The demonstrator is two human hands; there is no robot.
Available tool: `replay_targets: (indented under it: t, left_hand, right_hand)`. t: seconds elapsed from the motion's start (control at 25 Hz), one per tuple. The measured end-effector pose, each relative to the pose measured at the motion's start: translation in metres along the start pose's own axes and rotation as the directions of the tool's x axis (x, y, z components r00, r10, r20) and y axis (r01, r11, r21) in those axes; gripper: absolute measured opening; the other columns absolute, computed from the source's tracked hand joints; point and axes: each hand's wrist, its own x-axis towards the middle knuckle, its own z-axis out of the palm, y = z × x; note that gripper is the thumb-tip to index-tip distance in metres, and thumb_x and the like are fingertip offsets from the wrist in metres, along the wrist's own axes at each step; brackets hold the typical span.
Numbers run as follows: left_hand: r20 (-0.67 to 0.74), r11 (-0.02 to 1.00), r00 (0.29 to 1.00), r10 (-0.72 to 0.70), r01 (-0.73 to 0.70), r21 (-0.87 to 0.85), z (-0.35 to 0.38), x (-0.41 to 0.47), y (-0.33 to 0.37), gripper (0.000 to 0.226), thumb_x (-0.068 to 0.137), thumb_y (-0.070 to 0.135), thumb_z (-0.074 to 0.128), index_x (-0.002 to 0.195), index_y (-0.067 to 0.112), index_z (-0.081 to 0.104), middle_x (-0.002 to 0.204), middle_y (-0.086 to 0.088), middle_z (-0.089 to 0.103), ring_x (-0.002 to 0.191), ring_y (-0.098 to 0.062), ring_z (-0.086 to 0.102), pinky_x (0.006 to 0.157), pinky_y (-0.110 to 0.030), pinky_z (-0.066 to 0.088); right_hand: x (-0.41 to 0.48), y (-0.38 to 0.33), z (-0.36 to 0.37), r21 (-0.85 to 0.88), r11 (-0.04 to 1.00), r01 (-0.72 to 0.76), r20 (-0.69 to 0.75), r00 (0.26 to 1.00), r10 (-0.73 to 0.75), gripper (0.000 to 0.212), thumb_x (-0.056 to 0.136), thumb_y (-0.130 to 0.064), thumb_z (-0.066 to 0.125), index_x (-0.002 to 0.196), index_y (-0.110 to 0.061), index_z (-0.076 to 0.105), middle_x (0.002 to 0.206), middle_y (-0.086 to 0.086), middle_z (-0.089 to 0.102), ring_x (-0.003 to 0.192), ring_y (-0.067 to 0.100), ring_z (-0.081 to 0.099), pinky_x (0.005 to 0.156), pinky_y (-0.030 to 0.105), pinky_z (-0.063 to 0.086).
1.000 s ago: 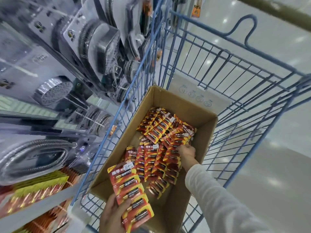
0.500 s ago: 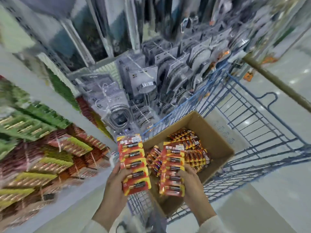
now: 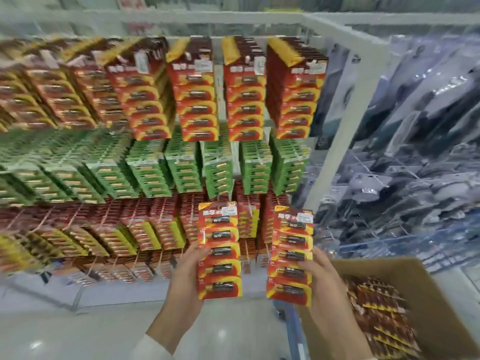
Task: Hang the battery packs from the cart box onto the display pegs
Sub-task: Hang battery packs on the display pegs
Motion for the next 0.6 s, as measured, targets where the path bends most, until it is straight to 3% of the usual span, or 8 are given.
replay_targets:
  t: [0.08, 0.2, 0.28, 0.4, 0.48, 0.6]
  left_hand:
    - [-0.068, 0.998, 0.995, 0.070, -0.071, 0.000, -0.044, -0.021, 0.036, 0.036, 0.096, 0.024, 0.062, 0.129, 0.010, 0.067, 0.106, -0.019, 0.076, 0.082, -0.034, 0.076, 0.063, -0.041, 0.062]
    - [-0.180, 0.983, 0.967, 0.182, -0.179, 0.030, -0.114, -0.054, 0.088, 0.040, 0.091, 0.030, 0.066, 0.127, 0.012, 0.069, 0.112, -0.019, 0.077, 0.090, -0.037, 0.077, 0.066, -0.041, 0.062]
    - [-0.260, 0.970, 0.936, 0.239, -0.241, 0.026, -0.158, -0.075, 0.121, 0.045, 0.089, 0.032, 0.069, 0.129, 0.012, 0.068, 0.115, -0.020, 0.076, 0.096, -0.039, 0.076, 0.071, -0.043, 0.062]
    - [-0.343, 0.951, 0.892, 0.295, -0.308, 0.018, -0.208, -0.095, 0.154, 0.047, 0.086, 0.034, 0.071, 0.127, 0.011, 0.068, 0.115, -0.022, 0.075, 0.094, -0.040, 0.075, 0.075, -0.045, 0.061]
    - [-0.375, 0.934, 0.868, 0.325, -0.357, -0.016, -0.237, -0.107, 0.175, 0.043, 0.091, 0.034, 0.071, 0.126, 0.010, 0.069, 0.108, -0.021, 0.076, 0.084, -0.037, 0.075, 0.067, -0.043, 0.061]
    - [-0.376, 0.915, 0.863, 0.338, -0.394, -0.082, -0.273, -0.118, 0.199, 0.050, 0.095, 0.042, 0.069, 0.131, 0.007, 0.067, 0.098, -0.016, 0.072, 0.072, -0.031, 0.070, 0.057, -0.036, 0.055]
  right_hand:
    - [-0.008, 0.023, 0.053, -0.002, 1.000, -0.019, 0.063, 0.998, 0.019, 0.043, 0.092, 0.003, 0.055, 0.134, -0.009, 0.060, 0.117, 0.023, 0.072, 0.097, 0.042, 0.072, 0.079, 0.052, 0.060]
    - [-0.025, 0.060, 0.144, -0.048, 0.998, -0.041, 0.180, 0.982, 0.049, 0.044, 0.091, -0.004, 0.059, 0.134, -0.010, 0.061, 0.129, 0.022, 0.067, 0.109, 0.047, 0.068, 0.093, 0.069, 0.052]
    - [-0.038, 0.077, 0.206, -0.063, 0.997, -0.040, 0.274, 0.960, 0.056, 0.043, 0.092, -0.006, 0.057, 0.134, -0.007, 0.060, 0.126, 0.025, 0.067, 0.106, 0.048, 0.068, 0.091, 0.070, 0.051]
    - [-0.060, 0.086, 0.281, -0.064, 0.997, -0.053, 0.434, 0.898, 0.076, 0.030, 0.098, -0.015, 0.053, 0.122, -0.003, 0.066, 0.102, 0.025, 0.070, 0.085, 0.039, 0.070, 0.076, 0.057, 0.058]
    - [-0.074, 0.088, 0.323, -0.081, 0.993, -0.083, 0.506, 0.855, 0.112, 0.030, 0.101, -0.024, 0.052, 0.108, -0.004, 0.072, 0.084, 0.017, 0.071, 0.067, 0.032, 0.069, 0.062, 0.043, 0.058]
    - [-0.082, 0.093, 0.379, -0.084, 0.989, -0.121, 0.554, 0.819, 0.148, 0.035, 0.096, -0.029, 0.055, 0.100, -0.003, 0.077, 0.077, 0.011, 0.068, 0.062, 0.026, 0.064, 0.060, 0.036, 0.051]
